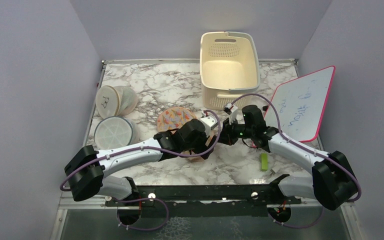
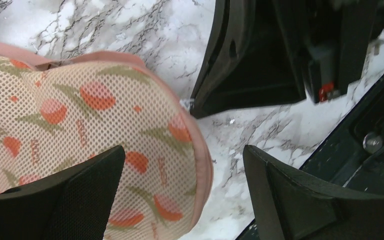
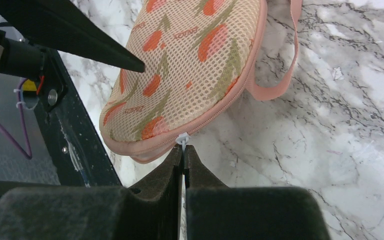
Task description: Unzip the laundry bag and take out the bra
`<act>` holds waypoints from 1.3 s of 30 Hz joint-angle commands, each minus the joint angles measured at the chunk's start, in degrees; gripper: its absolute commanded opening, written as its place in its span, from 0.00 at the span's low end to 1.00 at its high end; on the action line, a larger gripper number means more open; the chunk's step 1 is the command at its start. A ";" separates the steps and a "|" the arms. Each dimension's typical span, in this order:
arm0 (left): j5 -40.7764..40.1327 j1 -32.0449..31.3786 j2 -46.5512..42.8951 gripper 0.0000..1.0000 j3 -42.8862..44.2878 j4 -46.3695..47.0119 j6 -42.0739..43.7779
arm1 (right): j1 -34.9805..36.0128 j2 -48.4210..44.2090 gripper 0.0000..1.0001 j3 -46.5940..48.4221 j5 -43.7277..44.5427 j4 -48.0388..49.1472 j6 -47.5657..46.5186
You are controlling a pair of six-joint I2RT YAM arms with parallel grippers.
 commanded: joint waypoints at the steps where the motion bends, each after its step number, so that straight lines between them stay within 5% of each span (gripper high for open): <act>1: -1.29 -0.32 3.27 0.84 3.29 0.65 -4.81 | 0.38 -1.08 0.01 -0.72 -3.64 2.12 0.38; 6: -1.06 -0.32 4.55 0.84 2.81 1.92 -4.67 | 0.39 -1.86 0.01 -0.61 -2.97 1.49 0.14; 18: -0.65 -0.19 10.25 0.59 5.65 2.58 -2.38 | 0.38 -2.33 0.01 -0.88 -2.18 1.53 0.10; 34: -2.01 -0.22 6.13 0.08 4.12 -2.35 0.37 | 0.38 -2.22 0.01 -0.13 0.54 -0.03 -0.30; 39: 0.21 -0.24 4.11 0.00 2.34 -3.03 3.56 | 0.39 0.33 0.01 0.81 2.09 0.23 -0.42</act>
